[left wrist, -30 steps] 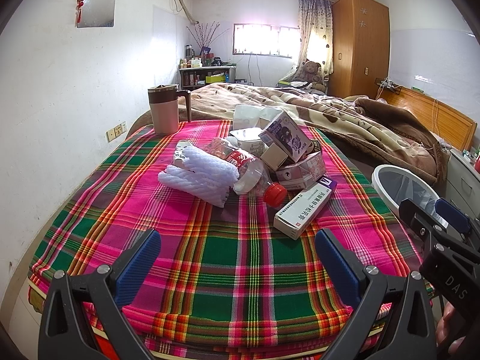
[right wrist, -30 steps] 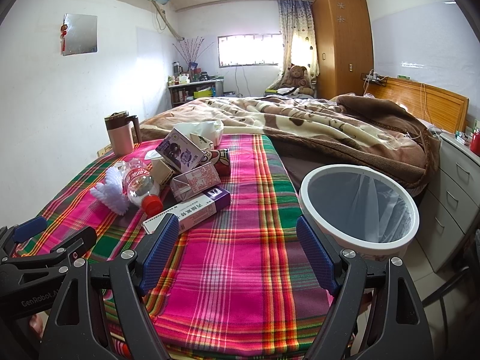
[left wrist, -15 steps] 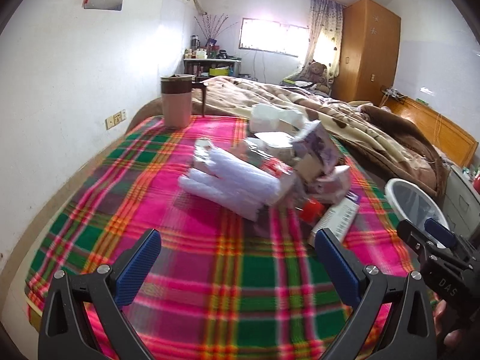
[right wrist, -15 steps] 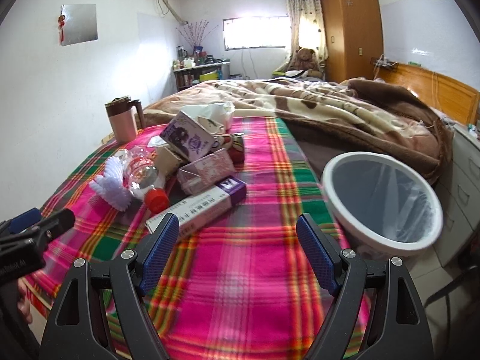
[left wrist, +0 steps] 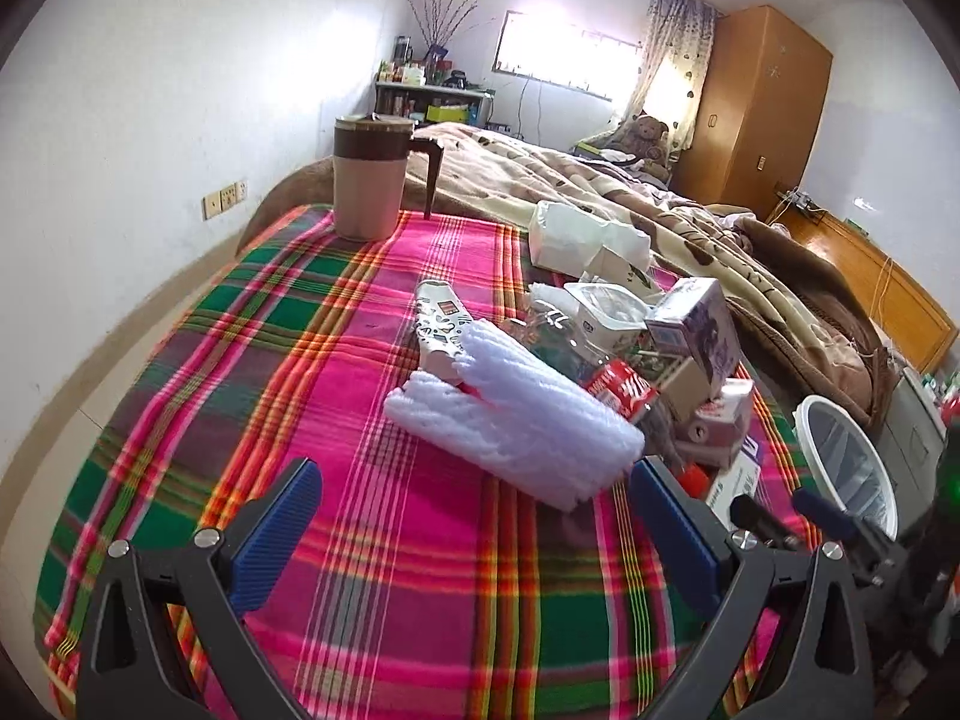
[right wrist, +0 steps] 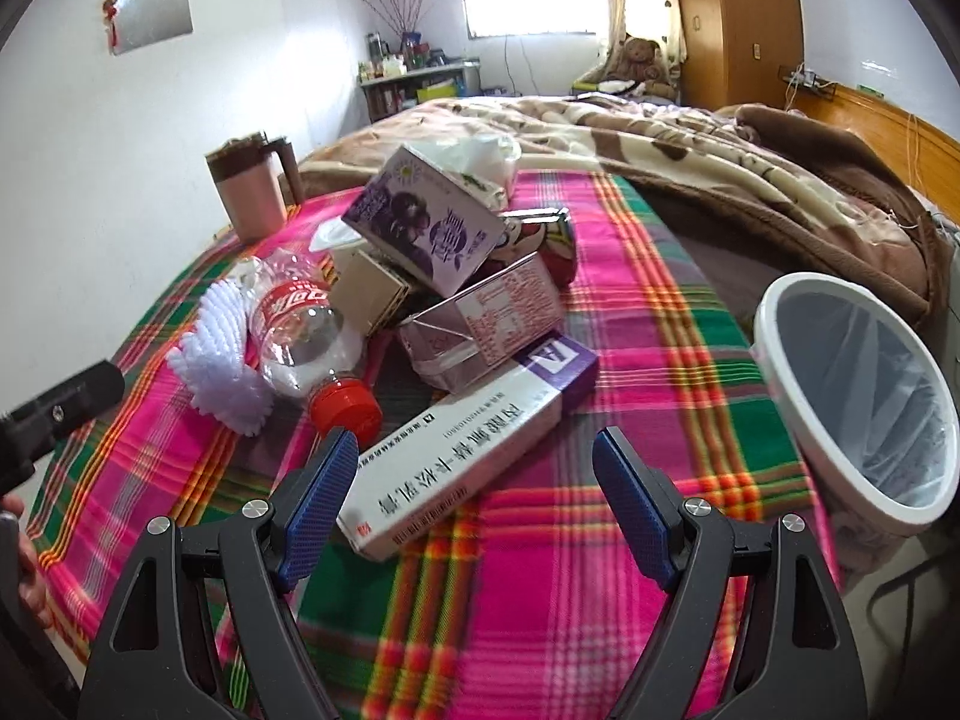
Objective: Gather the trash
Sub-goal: 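Reach the right tool to the white ointment box and close on it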
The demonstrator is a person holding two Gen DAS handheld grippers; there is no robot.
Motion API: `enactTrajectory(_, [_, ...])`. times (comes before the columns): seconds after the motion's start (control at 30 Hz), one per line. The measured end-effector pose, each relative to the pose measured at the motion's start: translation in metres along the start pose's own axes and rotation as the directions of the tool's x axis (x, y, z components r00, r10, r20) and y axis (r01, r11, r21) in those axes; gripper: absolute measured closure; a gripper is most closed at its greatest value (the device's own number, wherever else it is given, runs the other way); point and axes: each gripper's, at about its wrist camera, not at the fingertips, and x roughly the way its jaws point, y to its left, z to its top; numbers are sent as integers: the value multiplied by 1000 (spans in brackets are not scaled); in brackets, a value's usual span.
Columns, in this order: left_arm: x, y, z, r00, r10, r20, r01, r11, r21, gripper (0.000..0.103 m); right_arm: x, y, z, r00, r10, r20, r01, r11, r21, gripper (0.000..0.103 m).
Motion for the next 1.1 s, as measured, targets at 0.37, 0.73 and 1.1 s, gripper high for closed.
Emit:
enactTrajectory(0.37, [43, 5, 24, 997, -28, -68, 20, 993, -116, 0, 28, 3, 8, 990, -60, -125, 63, 998, 19, 21])
enactTrajectory(0.73, [66, 3, 18, 988, -27, -149, 11, 994, -105, 0, 24, -12, 4, 980, -117, -160, 124, 992, 30, 21])
enactTrajectory(1.1, [83, -16, 4, 973, -48, -224, 31, 996, -79, 2, 12, -31, 1, 978, -167, -128, 170, 985, 8, 42])
